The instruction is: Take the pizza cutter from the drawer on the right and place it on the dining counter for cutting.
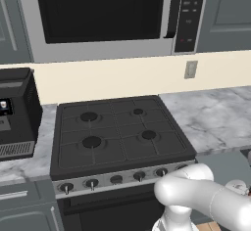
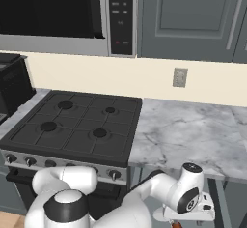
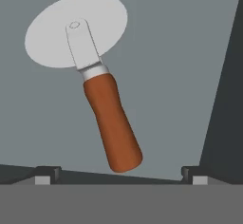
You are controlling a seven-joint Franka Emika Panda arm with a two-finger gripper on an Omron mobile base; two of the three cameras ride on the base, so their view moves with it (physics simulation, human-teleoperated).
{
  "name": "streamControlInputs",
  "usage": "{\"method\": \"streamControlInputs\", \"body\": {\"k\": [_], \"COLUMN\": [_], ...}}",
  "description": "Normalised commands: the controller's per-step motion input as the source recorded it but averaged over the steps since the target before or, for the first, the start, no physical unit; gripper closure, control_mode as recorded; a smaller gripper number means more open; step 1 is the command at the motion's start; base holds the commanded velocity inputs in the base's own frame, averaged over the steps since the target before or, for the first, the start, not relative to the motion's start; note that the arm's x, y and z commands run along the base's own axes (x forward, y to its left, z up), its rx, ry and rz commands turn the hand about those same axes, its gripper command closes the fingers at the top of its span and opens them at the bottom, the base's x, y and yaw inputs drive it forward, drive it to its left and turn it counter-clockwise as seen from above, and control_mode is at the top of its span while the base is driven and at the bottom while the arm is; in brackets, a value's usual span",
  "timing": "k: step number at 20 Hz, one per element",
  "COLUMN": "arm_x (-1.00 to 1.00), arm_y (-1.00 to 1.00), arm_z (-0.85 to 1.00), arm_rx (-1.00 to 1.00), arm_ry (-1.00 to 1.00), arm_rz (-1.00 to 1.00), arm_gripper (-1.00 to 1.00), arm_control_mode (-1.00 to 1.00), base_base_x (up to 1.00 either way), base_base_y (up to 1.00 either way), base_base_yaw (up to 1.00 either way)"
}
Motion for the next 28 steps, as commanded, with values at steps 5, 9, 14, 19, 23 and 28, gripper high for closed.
{"method": "streamControlInputs", "body": {"k": [5, 9, 14, 19, 23, 28], "arm_x": [0.0, 0.01, 0.13, 0.1, 0.09, 0.0], "arm_y": [0.0, 0.0, 0.0, 0.0, 0.0, 0.0], "arm_z": [-0.32, -0.19, -0.07, -0.16, -0.22, -0.26], "arm_rx": [0.0, 0.02, 0.02, 0.0, 0.0, 0.0], "arm_ry": [0.0, 0.0, 0.0, 0.0, 0.01, 0.03], "arm_rz": [0.03, 0.03, 0.0, 0.0, 0.0, 0.0], "arm_gripper": [-1.0, -1.0, -1.0, -1.0, -1.0, -1.0], "arm_control_mode": [-1.0, -1.0, -1.0, -1.0, -1.0, -1.0], "base_base_x": [0.0, 0.0, 0.0, 0.0, 0.0, 0.0], "base_base_y": [0.0, 0.0, 0.0, 0.0, 0.0, 0.0], "base_base_yaw": [0.0, 0.0, 0.0, 0.0, 0.0, 0.0]}}
